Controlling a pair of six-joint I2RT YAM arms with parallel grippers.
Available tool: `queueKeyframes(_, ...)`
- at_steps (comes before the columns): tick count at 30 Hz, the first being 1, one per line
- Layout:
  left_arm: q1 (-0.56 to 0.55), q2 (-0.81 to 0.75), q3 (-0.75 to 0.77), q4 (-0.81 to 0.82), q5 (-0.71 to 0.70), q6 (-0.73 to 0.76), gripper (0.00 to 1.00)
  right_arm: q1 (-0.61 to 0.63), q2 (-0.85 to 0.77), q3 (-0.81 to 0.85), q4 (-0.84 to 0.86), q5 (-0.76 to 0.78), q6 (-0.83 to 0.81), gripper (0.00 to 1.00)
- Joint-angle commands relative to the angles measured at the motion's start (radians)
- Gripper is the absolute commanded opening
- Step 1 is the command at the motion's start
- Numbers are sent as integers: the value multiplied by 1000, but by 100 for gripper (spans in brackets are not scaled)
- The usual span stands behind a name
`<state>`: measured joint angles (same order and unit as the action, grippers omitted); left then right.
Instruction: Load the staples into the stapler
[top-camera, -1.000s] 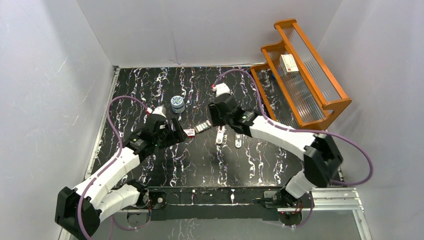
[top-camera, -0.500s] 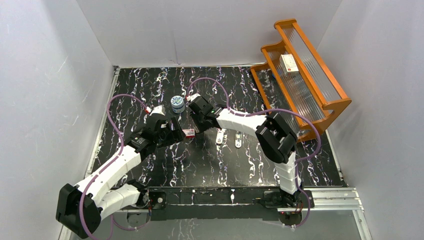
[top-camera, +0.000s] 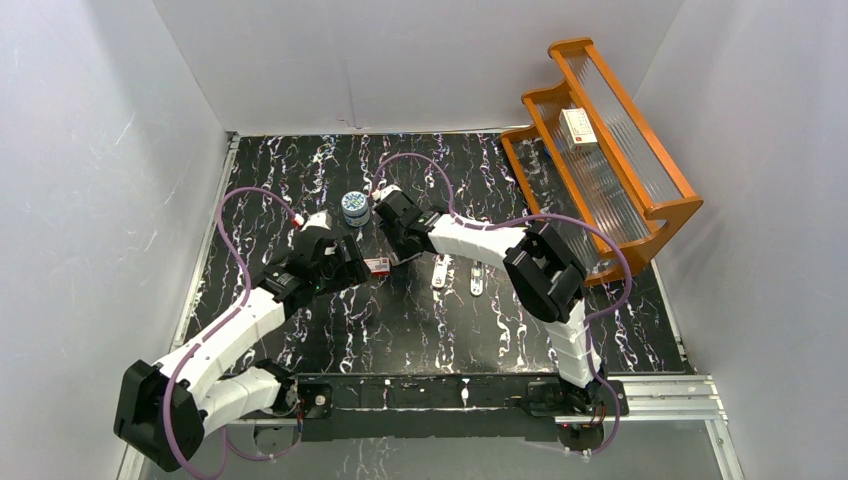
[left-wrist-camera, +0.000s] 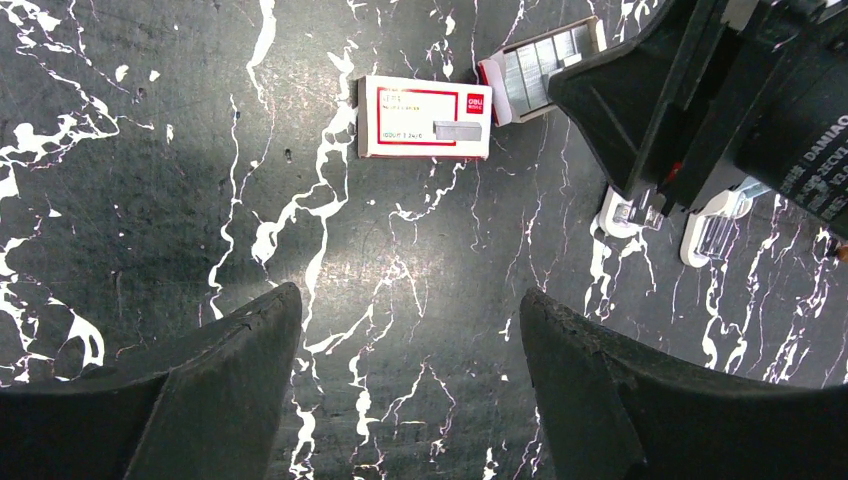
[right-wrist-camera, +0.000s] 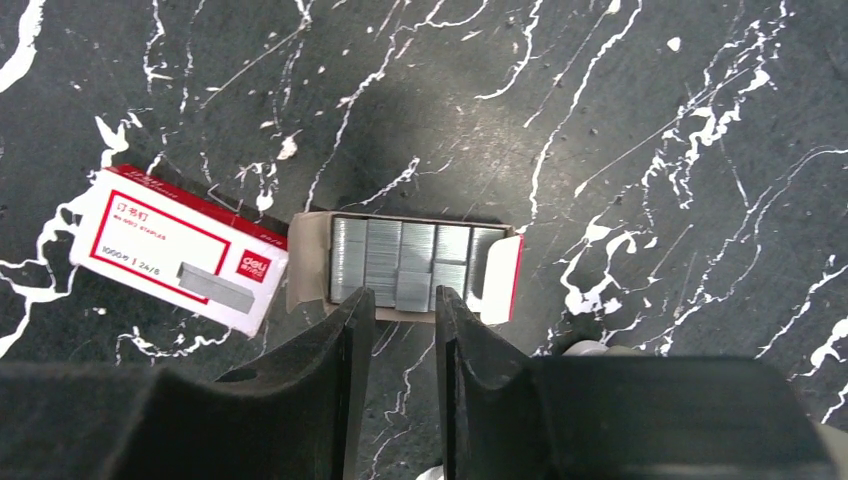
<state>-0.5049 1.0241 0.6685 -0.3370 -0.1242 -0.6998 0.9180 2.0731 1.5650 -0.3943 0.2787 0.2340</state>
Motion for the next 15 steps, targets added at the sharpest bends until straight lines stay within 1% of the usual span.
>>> queueKeyframes(1,6,4,0,14,-24,8,77,-18,7,40,23,16,-3,39)
queueKeyframes(4,6,8,-4,20,-17,7,77,-27,14,42,20,-1,-4,44)
queueKeyframes(7,6,9,-8,22,-15,5,77,-33,17,37,18,-8,2,45)
queueKeyframes(12,6,13,-12,29,-12,4,77,-47,9,22,24,-6,16,40)
queueKeyframes(15,6,14,-12,29,-12,4,78,-53,7,20,26,-8,22,39)
